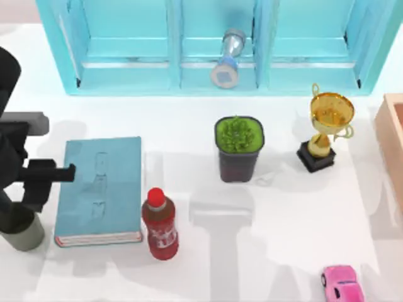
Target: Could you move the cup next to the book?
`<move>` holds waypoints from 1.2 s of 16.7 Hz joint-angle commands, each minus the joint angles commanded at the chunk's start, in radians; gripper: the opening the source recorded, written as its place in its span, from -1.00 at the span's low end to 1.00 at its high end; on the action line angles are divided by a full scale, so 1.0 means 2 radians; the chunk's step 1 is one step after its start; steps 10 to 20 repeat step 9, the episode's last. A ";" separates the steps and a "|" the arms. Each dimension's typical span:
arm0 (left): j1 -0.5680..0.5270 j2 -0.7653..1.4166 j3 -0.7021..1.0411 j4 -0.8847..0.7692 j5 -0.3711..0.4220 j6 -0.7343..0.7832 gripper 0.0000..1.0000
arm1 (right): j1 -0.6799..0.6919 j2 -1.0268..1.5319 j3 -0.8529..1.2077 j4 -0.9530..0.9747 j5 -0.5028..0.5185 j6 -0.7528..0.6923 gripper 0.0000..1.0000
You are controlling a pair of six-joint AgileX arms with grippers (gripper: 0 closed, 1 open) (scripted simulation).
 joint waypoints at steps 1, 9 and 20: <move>0.000 0.000 0.000 0.000 0.000 0.000 0.66 | 0.000 0.000 0.000 0.000 0.000 0.000 1.00; 0.000 0.000 0.000 0.000 0.000 0.000 1.00 | 0.000 0.000 0.000 0.000 0.000 0.000 1.00; 0.000 0.000 0.000 0.000 0.000 0.000 1.00 | 0.000 0.000 0.000 0.000 0.000 0.000 1.00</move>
